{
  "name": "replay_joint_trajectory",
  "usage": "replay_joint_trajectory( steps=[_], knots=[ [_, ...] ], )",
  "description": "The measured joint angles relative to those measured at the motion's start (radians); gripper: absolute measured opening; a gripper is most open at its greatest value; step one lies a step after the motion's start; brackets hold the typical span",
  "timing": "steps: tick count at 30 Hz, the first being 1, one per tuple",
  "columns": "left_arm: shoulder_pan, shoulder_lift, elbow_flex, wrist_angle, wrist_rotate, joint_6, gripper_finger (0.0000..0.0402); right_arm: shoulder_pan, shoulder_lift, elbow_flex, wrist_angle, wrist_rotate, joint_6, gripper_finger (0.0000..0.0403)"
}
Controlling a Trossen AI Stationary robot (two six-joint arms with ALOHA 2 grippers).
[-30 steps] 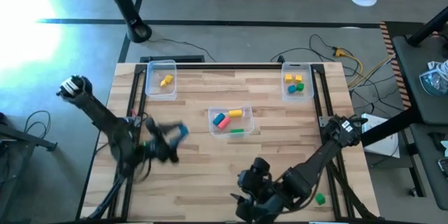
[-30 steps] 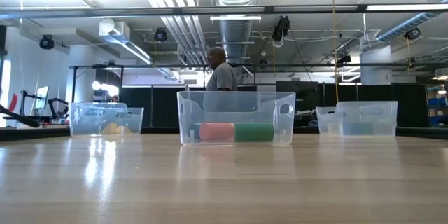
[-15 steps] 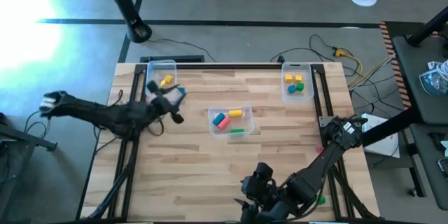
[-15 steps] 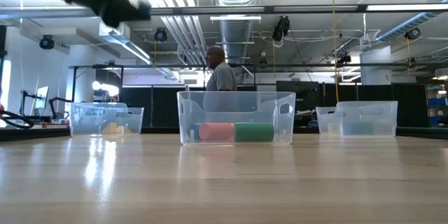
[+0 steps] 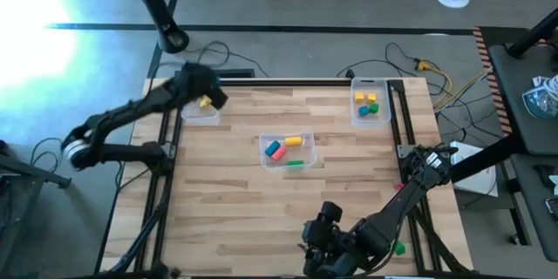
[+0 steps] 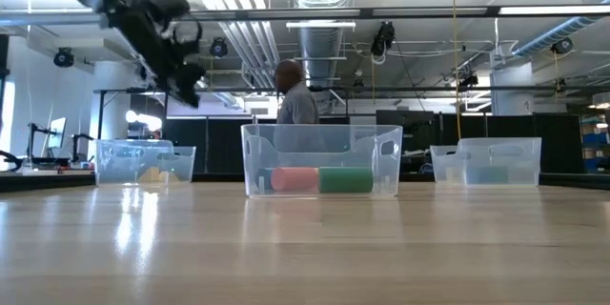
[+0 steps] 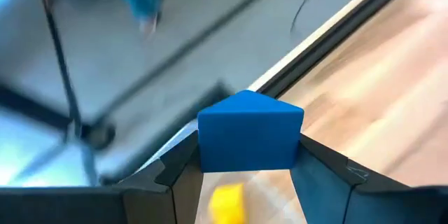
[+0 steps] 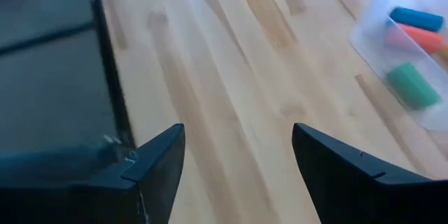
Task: Sort blocks by size
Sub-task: Put the blue triangle block into the left transparent bin
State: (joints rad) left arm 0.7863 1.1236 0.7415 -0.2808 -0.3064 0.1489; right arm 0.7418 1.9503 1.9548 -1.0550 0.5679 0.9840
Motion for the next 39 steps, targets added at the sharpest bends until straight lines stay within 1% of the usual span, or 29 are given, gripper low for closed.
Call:
replay_joint_trajectory(
  steps=[2,5,8,13,16,18,20,24,30,34,39],
  knots=[
    [0.082,0.083,0.066,-0.09,0.015,-0.01,0.0171,0.0,0.0,-0.001,-0.067,-0.018,0.0,0.0251],
    [0.154,0.205,0.166,-0.252,0.018,-0.019,0.0171,-0.003,-0.012,-0.002,-0.192,-0.022,0.03,0.0249],
    [0.175,0.311,0.248,-0.361,0.021,-0.033,0.0171,-0.009,-0.042,-0.002,-0.308,-0.013,0.069,0.0252],
    [0.199,0.469,0.35,-0.487,0.041,-0.073,0.0171,0.0,-0.111,-0.016,-0.466,0.077,0.144,0.0263],
    [0.219,0.55,0.384,-0.574,0.067,-0.093,0.0171,0.022,-0.176,-0.053,-0.514,0.123,0.226,0.0265],
    [0.23,0.591,0.394,-0.618,0.071,-0.103,0.0172,0.04,-0.22,-0.089,-0.511,0.125,0.255,0.0262],
    [0.234,0.62,0.395,-0.647,0.071,-0.106,0.0172,0.057,-0.256,-0.132,-0.507,0.126,0.289,0.0256],
    [0.236,0.656,0.392,-0.644,0.072,-0.097,0.0172,0.083,-0.311,-0.216,-0.507,0.141,0.38,0.0243],
    [0.234,0.664,0.398,-0.634,0.089,-0.092,0.0172,0.1,-0.34,-0.297,-0.503,0.132,0.493,0.0231],
    [0.234,0.664,0.397,-0.637,0.09,-0.094,0.0172,0.105,-0.344,-0.317,-0.482,0.107,0.509,0.0235],
    [0.234,0.665,0.397,-0.638,0.135,-0.104,0.0178,0.107,-0.344,-0.32,-0.446,0.104,0.5,0.0249]
  ],
)
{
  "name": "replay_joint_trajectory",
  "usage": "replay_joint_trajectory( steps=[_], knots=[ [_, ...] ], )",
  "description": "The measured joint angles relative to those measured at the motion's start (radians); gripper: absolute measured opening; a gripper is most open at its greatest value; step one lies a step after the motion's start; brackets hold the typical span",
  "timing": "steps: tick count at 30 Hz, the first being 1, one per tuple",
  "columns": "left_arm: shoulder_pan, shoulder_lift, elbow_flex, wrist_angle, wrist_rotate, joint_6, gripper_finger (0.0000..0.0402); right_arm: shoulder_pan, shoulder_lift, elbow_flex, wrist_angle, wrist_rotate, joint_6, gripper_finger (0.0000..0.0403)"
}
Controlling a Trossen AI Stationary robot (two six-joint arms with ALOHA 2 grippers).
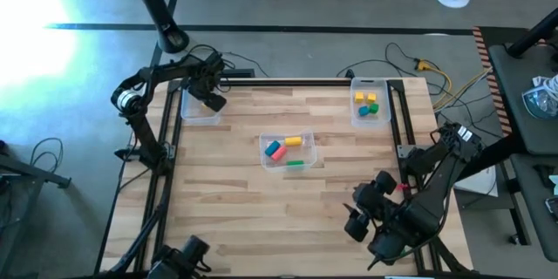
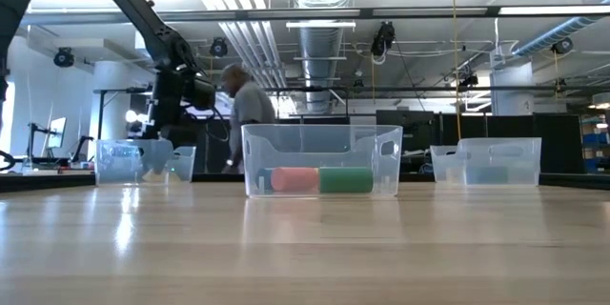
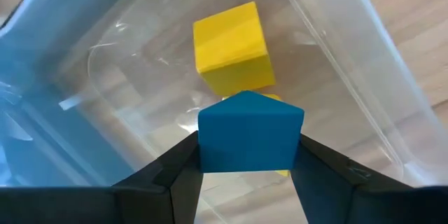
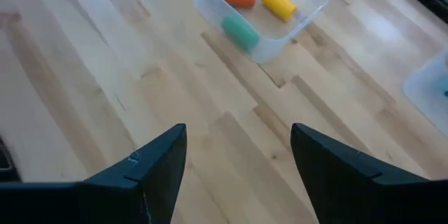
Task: Sort blocks by size
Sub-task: Put the blue triangle block into the left transparent bin
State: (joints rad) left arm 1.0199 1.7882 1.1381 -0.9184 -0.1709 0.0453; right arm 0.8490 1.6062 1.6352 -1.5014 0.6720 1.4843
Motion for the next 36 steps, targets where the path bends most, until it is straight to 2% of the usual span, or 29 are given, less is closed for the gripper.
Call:
replay_joint_trajectory(
  steps=[10,16,22,29,36],
  knots=[
    [-0.005,-0.001,-0.002,-0.029,0.006,0.004,0.0191,0.017,0.0,0.007,0.019,-0.01,-0.002,0.0277],
    [-0.005,-0.005,-0.002,-0.039,0.001,0.005,0.0191,0.017,0.045,0.0,0.028,-0.066,0.021,0.0291],
    [-0.005,-0.006,-0.002,-0.075,0.004,-0.013,0.0198,0.022,0.078,0.0,0.054,-0.173,0.035,0.03],
    [-0.016,-0.006,-0.002,-0.082,0.004,-0.033,0.023,0.037,0.083,0.0,0.071,-0.179,0.034,0.0304],
    [-0.044,-0.047,-0.003,-0.107,0.005,-0.042,0.0238,0.037,0.078,0.0,0.072,-0.177,0.021,0.0293]
  ],
)
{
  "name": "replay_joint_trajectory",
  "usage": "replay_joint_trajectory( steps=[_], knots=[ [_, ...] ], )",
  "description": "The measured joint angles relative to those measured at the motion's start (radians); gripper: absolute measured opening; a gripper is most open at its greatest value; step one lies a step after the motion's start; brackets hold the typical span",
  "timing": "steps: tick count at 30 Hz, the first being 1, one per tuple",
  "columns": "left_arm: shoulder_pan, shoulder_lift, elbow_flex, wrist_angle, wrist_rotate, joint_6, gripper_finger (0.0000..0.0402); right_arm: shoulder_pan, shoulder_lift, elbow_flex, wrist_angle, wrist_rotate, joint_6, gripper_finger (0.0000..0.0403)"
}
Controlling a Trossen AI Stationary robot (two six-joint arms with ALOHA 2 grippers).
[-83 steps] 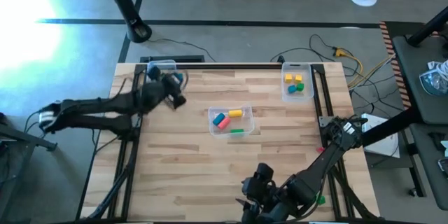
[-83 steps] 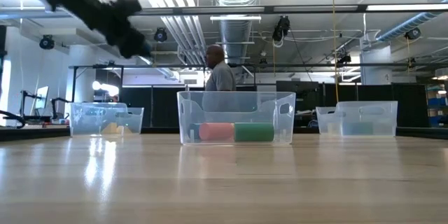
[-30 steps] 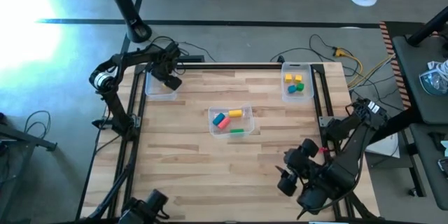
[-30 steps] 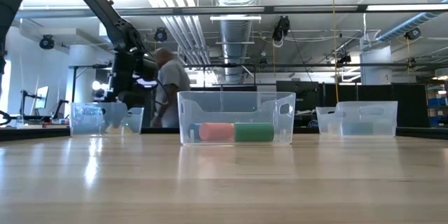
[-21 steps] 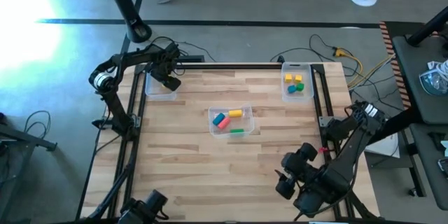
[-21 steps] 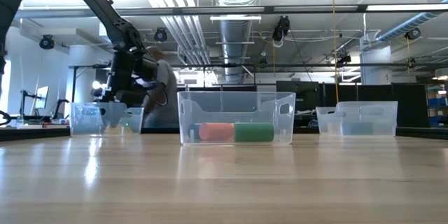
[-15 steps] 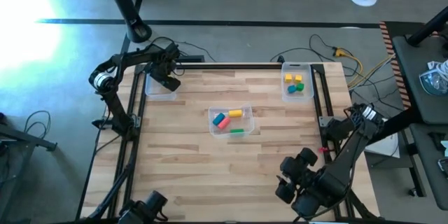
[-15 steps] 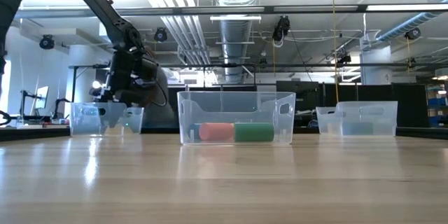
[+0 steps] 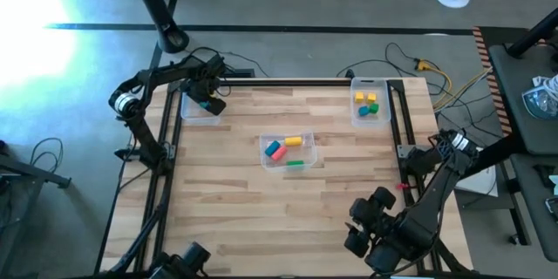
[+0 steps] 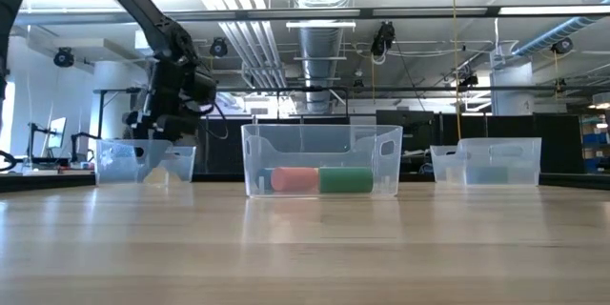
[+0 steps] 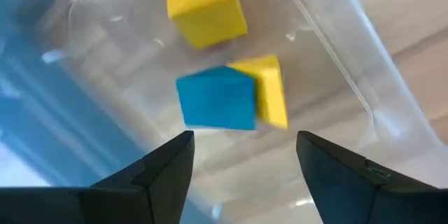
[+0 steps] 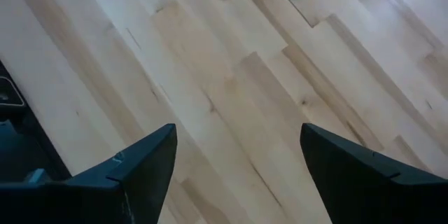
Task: Sort blocks by size
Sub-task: Put the blue triangle block into the left transparent bin, then put the green triangle block into the left transparent bin
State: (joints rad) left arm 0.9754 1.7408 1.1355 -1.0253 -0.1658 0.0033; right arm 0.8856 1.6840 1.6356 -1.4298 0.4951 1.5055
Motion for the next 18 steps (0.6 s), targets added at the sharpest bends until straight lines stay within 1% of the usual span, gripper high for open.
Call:
replay_joint_trajectory(
  steps=[8,10,12,14,15,18],
  knots=[
    [-0.021,-0.105,0.0,-0.103,0.0,-0.047,0.0238,0.0,0.031,-0.001,0.03,0.002,-0.012,0.0293],
    [-0.042,-0.153,0.0,-0.108,0.001,-0.074,0.0238,0.0,0.044,-0.001,0.046,-0.007,-0.013,0.0296],
    [-0.083,-0.212,-0.006,-0.095,0.029,-0.094,0.0238,0.0,0.057,-0.001,0.063,-0.031,-0.012,0.0299],
    [-0.143,-0.273,-0.023,-0.074,0.056,-0.1,0.0238,0.002,0.077,-0.001,0.067,-0.084,-0.005,0.0299],
    [-0.184,-0.309,-0.035,-0.053,0.058,-0.103,0.0238,0.002,0.085,-0.001,0.069,-0.132,-0.005,0.0298],
    [-0.32,-0.412,-0.073,0.027,0.063,-0.129,0.0238,0.002,0.111,-0.001,0.07,-0.334,-0.081,0.0291]
  ],
)
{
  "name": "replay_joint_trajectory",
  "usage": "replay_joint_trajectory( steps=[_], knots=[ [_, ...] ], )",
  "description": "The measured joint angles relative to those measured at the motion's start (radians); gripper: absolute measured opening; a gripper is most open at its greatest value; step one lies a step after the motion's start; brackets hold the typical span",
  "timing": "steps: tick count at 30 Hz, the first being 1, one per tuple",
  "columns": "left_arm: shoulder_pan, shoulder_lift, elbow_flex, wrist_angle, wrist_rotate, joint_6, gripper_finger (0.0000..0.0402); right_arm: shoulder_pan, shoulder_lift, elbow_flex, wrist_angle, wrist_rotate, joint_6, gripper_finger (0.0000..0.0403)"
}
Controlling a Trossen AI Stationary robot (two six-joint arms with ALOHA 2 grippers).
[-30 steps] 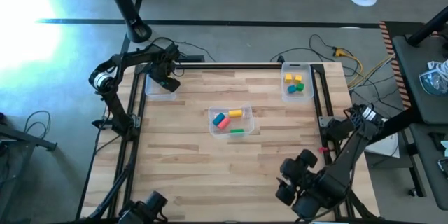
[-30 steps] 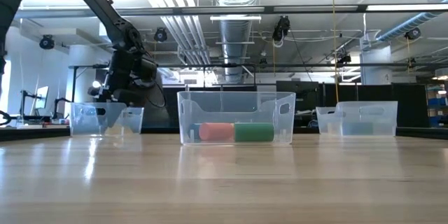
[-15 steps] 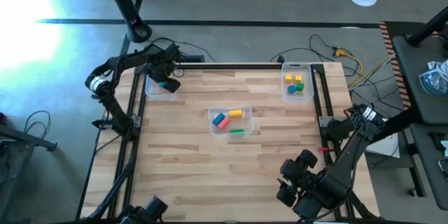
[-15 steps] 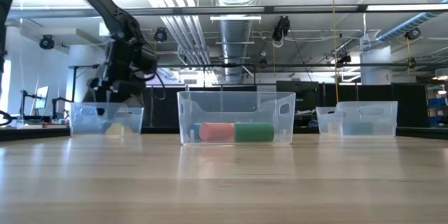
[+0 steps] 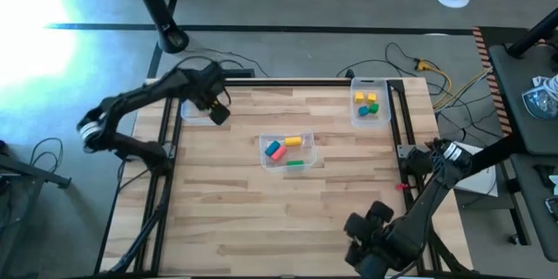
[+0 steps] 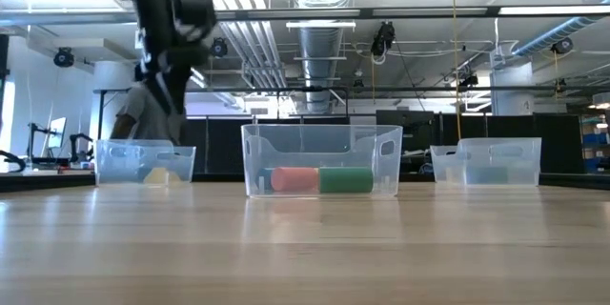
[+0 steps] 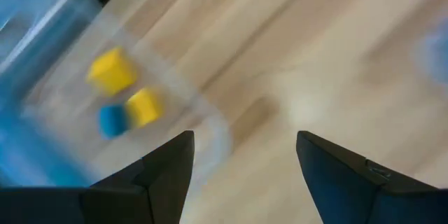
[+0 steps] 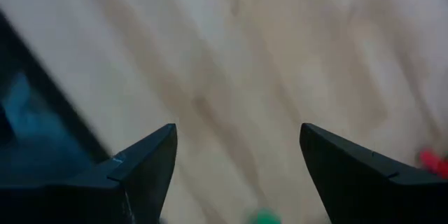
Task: Sort blocks by size
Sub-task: Put the green triangle block into the left transparent bin
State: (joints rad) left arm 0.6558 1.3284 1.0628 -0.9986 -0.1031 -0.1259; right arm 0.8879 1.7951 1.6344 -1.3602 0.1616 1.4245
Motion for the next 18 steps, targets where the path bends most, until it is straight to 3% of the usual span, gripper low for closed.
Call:
replay_joint_trajectory(
  steps=[2,5,9,13,18],
  knots=[
    [-0.108,-0.057,-0.028,0.055,-0.002,-0.03,0.0238,0.008,0.021,0.0,0.001,-0.089,-0.045,0.0285],
    [-0.301,-0.135,-0.074,0.163,-0.014,-0.079,0.0238,0.026,0.055,-0.001,-0.004,-0.102,-0.109,0.0277],
    [-0.58,-0.195,-0.159,0.325,-0.107,-0.135,0.0236,0.064,0.128,-0.003,-0.012,-0.19,-0.172,0.0274],
    [-0.859,-0.209,-0.259,0.53,-0.171,-0.136,0.0234,0.099,0.186,-0.009,-0.115,-0.325,-0.137,0.0272],
    [-1.153,-0.156,-0.4,0.877,-0.201,-0.145,0.0233,0.101,0.216,-0.04,-0.064,-0.505,-0.08,0.0274]
  ],
)
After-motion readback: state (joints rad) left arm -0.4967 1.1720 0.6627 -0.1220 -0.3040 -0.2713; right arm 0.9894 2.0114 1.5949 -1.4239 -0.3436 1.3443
